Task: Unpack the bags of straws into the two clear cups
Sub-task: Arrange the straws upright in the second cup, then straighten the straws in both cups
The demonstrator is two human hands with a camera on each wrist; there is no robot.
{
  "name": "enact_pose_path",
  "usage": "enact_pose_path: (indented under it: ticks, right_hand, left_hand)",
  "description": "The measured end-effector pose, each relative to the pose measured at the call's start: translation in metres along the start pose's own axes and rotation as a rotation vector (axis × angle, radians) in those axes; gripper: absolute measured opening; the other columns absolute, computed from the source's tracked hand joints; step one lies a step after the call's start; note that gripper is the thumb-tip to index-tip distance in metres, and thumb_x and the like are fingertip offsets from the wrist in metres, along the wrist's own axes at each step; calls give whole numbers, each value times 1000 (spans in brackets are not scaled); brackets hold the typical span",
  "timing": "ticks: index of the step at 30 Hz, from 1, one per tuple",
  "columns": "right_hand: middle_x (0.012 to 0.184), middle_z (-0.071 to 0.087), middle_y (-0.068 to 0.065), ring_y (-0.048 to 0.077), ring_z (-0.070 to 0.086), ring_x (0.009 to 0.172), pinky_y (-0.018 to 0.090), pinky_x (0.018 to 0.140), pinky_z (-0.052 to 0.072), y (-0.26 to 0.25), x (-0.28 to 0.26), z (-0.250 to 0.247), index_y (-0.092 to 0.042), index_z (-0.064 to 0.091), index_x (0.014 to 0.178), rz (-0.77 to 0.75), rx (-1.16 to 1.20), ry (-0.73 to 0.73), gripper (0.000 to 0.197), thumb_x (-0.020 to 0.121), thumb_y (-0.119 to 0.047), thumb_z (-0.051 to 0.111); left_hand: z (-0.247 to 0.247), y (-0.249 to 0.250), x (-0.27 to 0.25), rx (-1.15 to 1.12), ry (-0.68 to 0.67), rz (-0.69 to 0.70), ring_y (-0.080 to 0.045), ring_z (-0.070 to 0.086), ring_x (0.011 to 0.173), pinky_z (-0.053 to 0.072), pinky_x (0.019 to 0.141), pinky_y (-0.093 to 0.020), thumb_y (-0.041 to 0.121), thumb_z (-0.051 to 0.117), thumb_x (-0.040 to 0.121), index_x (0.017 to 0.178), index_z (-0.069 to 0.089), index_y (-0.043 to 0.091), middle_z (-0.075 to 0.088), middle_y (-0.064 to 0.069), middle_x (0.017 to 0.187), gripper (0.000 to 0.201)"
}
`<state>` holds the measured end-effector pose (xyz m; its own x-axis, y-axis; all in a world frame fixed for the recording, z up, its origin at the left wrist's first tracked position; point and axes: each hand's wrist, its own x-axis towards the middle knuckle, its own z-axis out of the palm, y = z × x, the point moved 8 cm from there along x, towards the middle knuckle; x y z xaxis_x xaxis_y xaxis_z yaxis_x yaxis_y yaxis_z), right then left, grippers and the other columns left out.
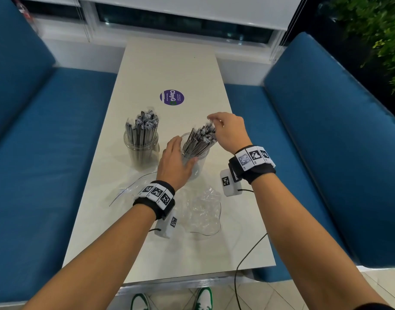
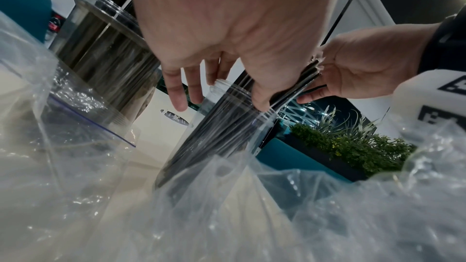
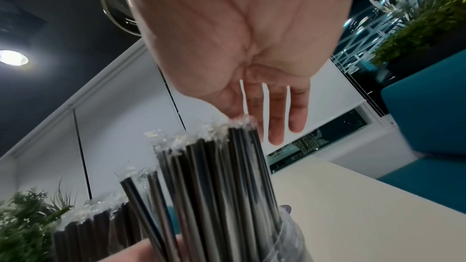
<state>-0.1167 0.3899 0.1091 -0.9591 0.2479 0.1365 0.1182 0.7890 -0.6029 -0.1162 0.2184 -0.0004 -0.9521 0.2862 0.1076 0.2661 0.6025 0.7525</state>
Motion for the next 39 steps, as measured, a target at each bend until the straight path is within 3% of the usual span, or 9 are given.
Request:
enact_pose_path:
  ticks: [6,10,15,21,26,30,33,36,39]
  right_hand:
    - [130,73,8,25,66,117,21,94,41,7,-2,0,-12,72,129,53,32,9,33,109,-18,46]
    - [127,69,3,25,60,118,41,106,48,1,-7,-9,-20,70,127,-2,35,139,30,105,-29,51]
    - [120,66,6,28,53,117,42,101,44,-15,-16,-2,-19,76,110,-74,-57,64,20,100,-25,60]
    - [125,60,5,27,50,123,43,108,41,-38,-21,-20,-21,75,110,-52,-63,144,20,98,-19,60]
    - [111,61,-3,21,59,109,39,102,50,-109,-11,-5,-23,75,106,-194,69,95,18,95,-17,62]
    - [128,57,7,30,52,123,52,108,47,-159,1,55,-31,63,133,-280,17,-50,41,92,-35,66]
    - [161,33,9,42,31,146,64,113,35,-157,12,114,-49,42,151,-163,-171,-231,71,87,-65,67]
    - [154,43,9,40,41,136,60,110,45,-148,20,152,-36,61,138,-157,-107,-278,51,91,-53,71]
    - [116,62,12,32,53,104,48,96,50,-144,25,159,-11,71,107,-251,33,-162,17,97,-24,69]
  left_hand:
    - [0,1,0,-20,8,4,-29,41,149,37,122,-41,38,72,96,160,33,7,38,-10,163,81]
    - [-2,3,-2,-37,20,18,-28,41,148,36,124,-42,35,72,97,159,34,6,39,-11,161,78]
    - [-11,5,-10,-52,59,42,-28,50,137,42,118,-39,22,71,95,153,42,6,46,-12,151,66]
    - [-81,23,-36,-119,395,71,-11,59,79,55,79,-30,11,62,94,113,67,16,61,6,107,20]
    - [-157,-6,-32,-179,647,-66,-22,59,99,46,80,-21,4,58,79,118,58,13,56,-1,117,40]
    - [-153,-60,13,24,235,-271,-33,29,152,32,125,-46,28,85,80,160,27,6,27,-16,163,101]
    - [-128,-86,31,81,-36,-295,-27,14,163,21,130,-48,45,93,73,168,4,10,7,-7,177,135]
    - [-117,-93,38,-44,-41,-233,-28,53,140,47,108,-40,29,90,79,160,31,13,51,-6,157,101]
    - [-122,-93,39,-14,33,-205,-31,58,132,49,106,-42,24,84,87,148,50,15,56,-9,148,70]
